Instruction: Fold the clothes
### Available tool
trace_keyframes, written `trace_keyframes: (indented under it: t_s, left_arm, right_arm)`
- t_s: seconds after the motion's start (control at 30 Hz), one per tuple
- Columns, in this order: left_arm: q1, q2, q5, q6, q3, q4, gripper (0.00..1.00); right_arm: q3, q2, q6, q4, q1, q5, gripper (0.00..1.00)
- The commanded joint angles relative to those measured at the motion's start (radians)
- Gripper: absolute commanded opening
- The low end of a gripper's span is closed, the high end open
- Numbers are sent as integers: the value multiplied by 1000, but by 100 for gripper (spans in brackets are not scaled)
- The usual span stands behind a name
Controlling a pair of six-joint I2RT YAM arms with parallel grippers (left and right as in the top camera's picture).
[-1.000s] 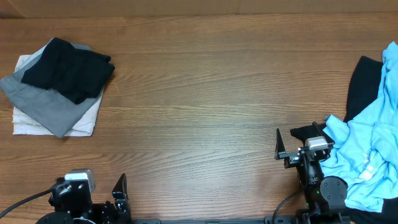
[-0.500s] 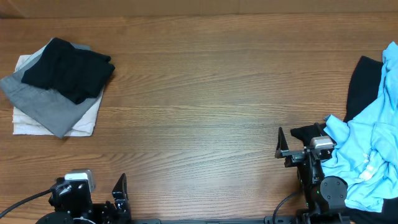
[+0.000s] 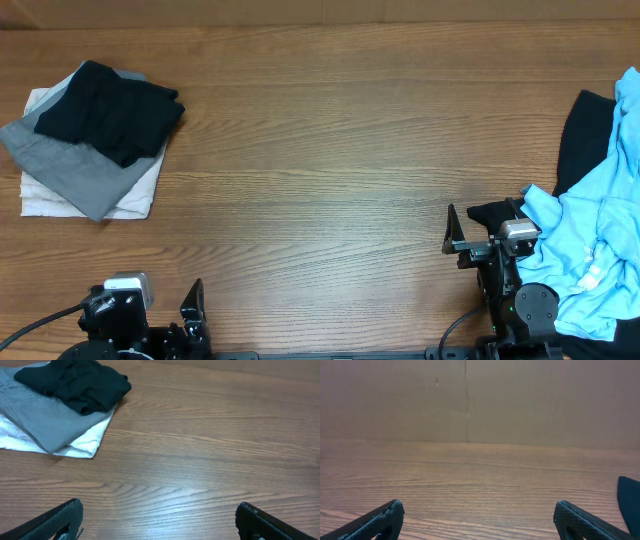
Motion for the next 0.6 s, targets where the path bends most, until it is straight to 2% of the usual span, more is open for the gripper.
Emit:
trace_keyframes:
  t_s: [0.0,0.5,0.57]
  left_arm:
    - [-3,-5,-13,-10,0,5,100]
    - [-5,-6,-13,-8,0,5,100]
    - [-4,-6,-47,2,-2,11,100]
  right_arm:
    - [-11,-9,7,5,5,7,100]
    - [-11,-9,7,5,5,7,100]
    - [-11,-9,7,5,5,7,100]
